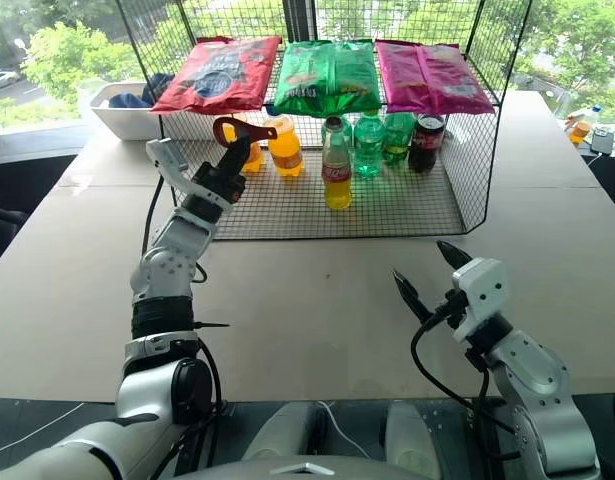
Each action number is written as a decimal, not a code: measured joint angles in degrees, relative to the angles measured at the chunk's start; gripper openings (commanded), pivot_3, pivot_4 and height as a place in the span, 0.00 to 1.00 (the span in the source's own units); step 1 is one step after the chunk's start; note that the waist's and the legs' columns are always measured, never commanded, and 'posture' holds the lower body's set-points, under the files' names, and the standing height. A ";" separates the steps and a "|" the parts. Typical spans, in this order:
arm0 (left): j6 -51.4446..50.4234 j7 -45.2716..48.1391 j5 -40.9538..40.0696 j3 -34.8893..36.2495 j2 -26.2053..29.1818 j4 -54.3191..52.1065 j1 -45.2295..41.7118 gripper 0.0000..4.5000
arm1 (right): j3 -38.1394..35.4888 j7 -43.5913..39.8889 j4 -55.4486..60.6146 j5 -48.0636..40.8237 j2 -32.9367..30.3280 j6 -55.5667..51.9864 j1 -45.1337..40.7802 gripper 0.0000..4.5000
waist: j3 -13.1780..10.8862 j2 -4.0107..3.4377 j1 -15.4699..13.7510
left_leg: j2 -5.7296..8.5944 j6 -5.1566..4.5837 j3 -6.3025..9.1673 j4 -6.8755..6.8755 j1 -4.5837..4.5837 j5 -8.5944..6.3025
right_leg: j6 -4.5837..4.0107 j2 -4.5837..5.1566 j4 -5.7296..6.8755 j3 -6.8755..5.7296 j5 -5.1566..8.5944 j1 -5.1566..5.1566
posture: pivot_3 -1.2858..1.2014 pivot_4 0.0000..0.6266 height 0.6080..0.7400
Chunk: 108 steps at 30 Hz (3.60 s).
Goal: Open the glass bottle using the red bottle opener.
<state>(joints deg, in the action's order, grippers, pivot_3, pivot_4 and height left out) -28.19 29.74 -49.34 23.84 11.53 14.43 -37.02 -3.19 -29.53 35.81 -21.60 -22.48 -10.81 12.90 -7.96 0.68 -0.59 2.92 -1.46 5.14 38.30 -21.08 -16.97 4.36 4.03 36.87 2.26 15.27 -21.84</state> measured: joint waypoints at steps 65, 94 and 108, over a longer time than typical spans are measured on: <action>-17.51 47.34 4.52 -31.22 17.85 -11.43 5.19 0.02 | 0.35 2.12 3.10 -37.12 -15.49 -42.45 -17.31 1.00 | -0.25 -0.10 1.22 | -0.02 -0.13 0.07 -0.10 -0.19 -0.07 | -0.04 0.07 -0.17 -0.04 0.02 -0.08 | 0.52 0.24 1.00; -16.01 52.71 7.56 -33.10 16.60 -11.08 6.44 0.00 | 2.24 7.74 1.36 -55.05 -21.42 -49.63 -21.16 0.01 | -0.30 -0.01 1.21 | 0.00 -0.14 0.09 0.12 -0.88 -0.06 | -0.01 0.09 -0.07 -0.08 0.00 -0.74 | 0.52 0.24 1.00; -16.37 52.21 7.61 -31.39 16.88 -11.10 6.49 0.00 | 2.66 17.84 -0.49 -62.25 -16.71 -49.70 -21.11 0.01 | -0.30 0.00 1.25 | 0.00 -0.14 0.08 0.12 -0.88 -0.06 | -0.01 0.10 -0.05 -0.07 0.00 -0.75 | 0.52 0.24 1.00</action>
<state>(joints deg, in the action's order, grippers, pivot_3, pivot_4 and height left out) -44.55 81.94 -41.73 -7.56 28.41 3.33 -30.53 -0.54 -11.69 35.32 -83.85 -39.18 -60.51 -8.21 -8.26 0.68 0.66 2.93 -1.59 5.22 38.42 -21.96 -17.03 4.35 4.13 36.82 2.19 15.27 -22.59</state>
